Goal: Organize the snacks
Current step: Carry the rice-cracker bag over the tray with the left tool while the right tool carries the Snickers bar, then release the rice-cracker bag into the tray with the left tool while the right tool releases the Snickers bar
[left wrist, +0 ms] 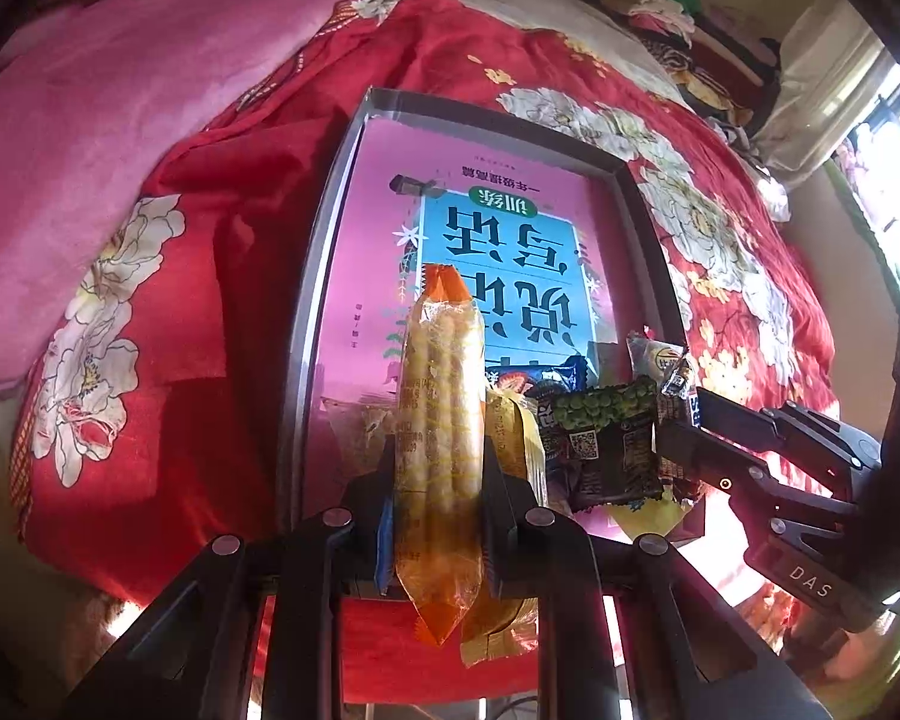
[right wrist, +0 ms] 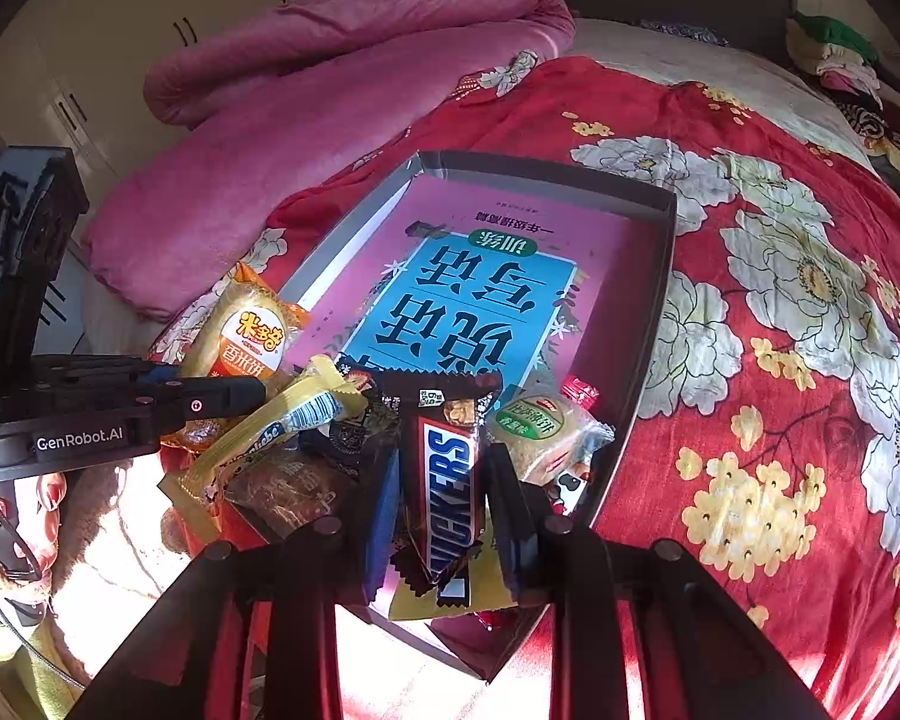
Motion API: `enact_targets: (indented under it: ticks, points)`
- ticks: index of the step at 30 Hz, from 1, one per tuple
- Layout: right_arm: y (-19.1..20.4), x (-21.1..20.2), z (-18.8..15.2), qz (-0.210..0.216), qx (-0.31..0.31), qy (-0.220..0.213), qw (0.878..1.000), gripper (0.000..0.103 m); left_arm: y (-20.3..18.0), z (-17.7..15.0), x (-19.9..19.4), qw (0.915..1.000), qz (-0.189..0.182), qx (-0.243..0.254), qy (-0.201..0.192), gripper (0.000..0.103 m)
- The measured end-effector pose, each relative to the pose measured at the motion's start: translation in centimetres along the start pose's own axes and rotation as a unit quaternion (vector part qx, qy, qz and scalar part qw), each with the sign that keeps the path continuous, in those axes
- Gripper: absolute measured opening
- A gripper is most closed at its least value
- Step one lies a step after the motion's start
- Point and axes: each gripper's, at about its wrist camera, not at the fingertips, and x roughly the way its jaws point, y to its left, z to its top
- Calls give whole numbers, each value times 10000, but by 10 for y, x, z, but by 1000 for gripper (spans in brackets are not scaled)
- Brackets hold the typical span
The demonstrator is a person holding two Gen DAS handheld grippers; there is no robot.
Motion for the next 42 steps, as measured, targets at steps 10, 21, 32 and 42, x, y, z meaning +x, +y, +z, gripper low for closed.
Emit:
enact_targets:
  ticks: [10,21,32,42]
  points:
    - [-3,-10,-2,-3,25,-104,9999,41,-2,1,4,10000,7,3,77,22]
    - [-13,-30,-3,-116,136,-359,9992,46,-5,3,-4,9999,-25,-47,-89,52]
    - [-5,-77,-4,-160,-51,-1076,9941,68,-25,-1,-58,9959,72,57,-900,76]
    - [11,-127,-36,-190,-178,-1287,9913,93,-55,-72,-71,9983,-9,-97,-574,79]
